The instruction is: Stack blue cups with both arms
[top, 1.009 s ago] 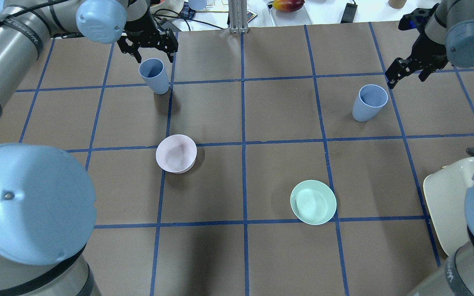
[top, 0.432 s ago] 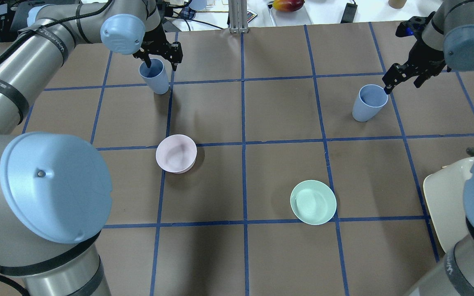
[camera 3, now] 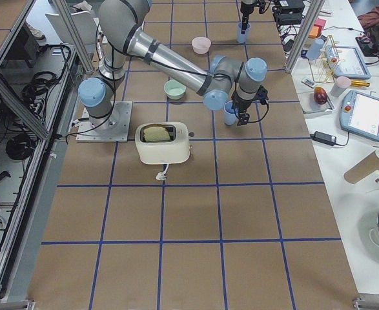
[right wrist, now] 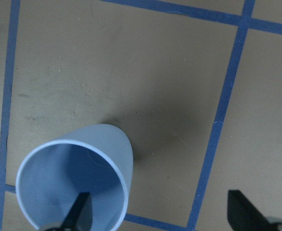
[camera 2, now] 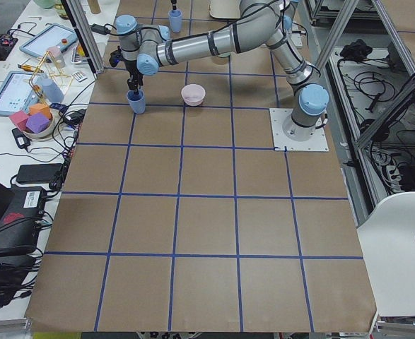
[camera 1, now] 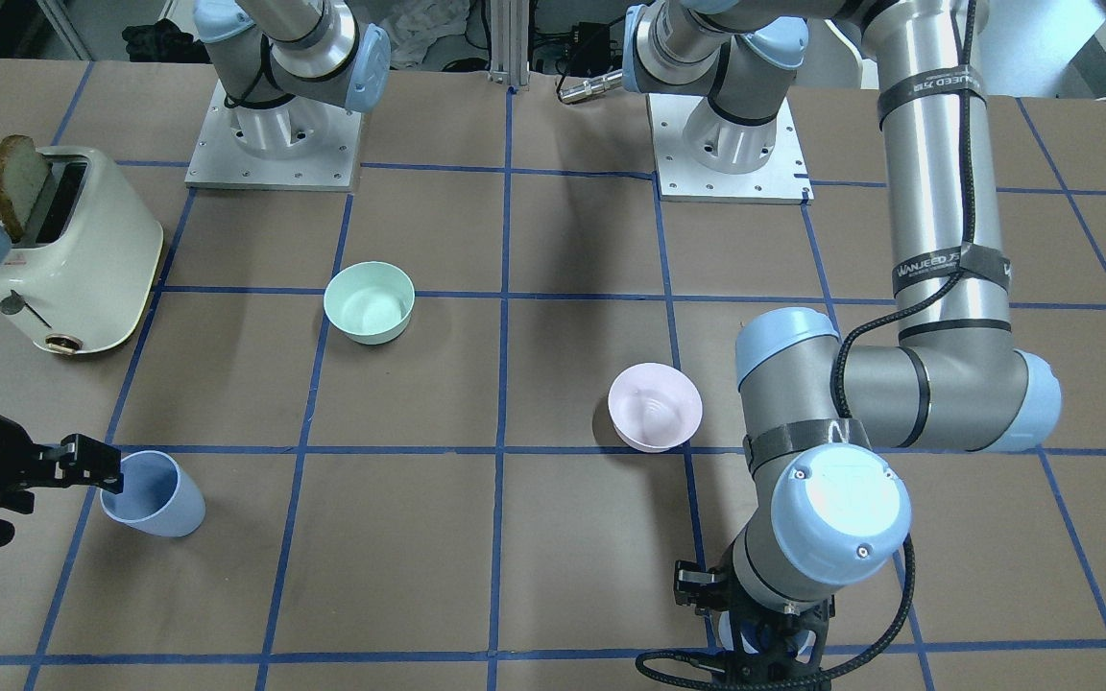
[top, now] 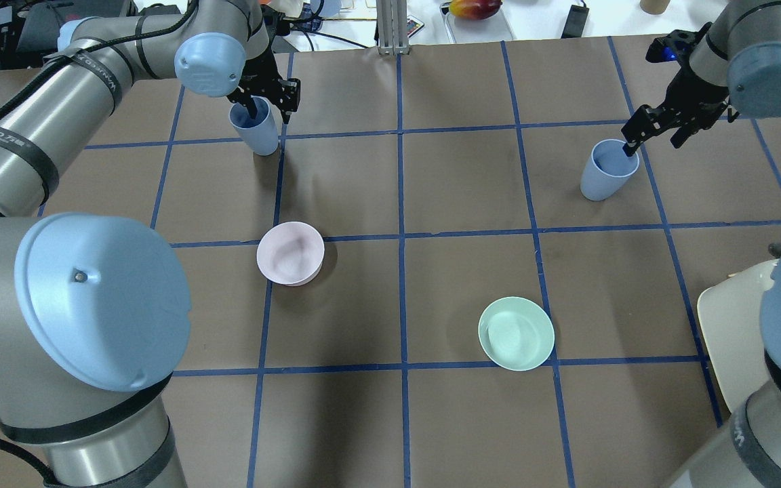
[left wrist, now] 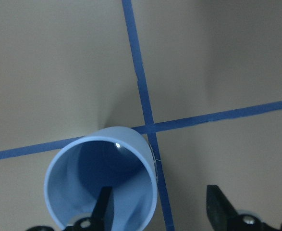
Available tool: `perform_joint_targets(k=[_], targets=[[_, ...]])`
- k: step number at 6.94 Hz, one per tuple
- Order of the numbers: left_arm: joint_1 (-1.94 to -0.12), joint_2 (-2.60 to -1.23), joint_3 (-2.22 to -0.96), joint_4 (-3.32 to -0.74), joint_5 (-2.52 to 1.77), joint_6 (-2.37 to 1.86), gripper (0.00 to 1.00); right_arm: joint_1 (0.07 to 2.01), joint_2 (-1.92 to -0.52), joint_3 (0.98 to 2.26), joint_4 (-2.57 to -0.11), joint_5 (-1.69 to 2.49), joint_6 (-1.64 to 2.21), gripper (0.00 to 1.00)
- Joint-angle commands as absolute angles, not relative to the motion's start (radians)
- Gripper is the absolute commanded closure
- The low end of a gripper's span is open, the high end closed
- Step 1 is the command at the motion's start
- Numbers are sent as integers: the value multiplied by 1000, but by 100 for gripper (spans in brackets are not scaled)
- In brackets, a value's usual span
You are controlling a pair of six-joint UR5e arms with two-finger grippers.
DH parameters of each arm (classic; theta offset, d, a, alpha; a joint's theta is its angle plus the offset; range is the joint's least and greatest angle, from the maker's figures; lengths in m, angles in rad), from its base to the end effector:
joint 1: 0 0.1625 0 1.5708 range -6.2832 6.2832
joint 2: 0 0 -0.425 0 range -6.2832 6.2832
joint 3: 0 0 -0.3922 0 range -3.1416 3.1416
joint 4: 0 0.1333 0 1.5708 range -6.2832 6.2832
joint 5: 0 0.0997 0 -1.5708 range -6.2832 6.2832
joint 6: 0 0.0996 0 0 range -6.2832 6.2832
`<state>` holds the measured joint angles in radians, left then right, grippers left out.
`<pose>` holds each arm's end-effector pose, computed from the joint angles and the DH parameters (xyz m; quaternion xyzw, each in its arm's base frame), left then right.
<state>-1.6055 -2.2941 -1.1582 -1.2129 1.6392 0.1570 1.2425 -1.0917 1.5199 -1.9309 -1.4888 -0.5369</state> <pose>-0.1528 -0.7541 0.2666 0.0948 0.9946 -0.0214 0.0356 -0.0742 -0.6566 0.2710 -0.1026 0.9933 0.0137 0.0514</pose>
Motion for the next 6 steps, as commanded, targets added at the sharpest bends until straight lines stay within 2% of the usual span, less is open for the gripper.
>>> perform_joint_targets(k=[1, 3, 4, 5, 6], targets=[[-1606, -2301, -1161, -1209, 1641, 167, 100, 1243, -1063, 1520, -1933, -1480, -535, 4], [-1608, -2289, -1158, -1209, 1667, 195, 100, 1243, -1039, 1520, -1931, -1479, -544, 21], [-1627, -2258, -1152, -1230, 1663, 183, 100, 1243, -1039, 1522, -1922, -1482, -545, 63], [-1659, -2208, -1151, -1323, 1661, 157, 100, 1243, -1039, 1522, -1911, -1489, -546, 90], [-1711, -2162, -1161, -1394, 1632, 41, 100, 1243, -1042, 1520, -1879, -1491, -546, 100]])
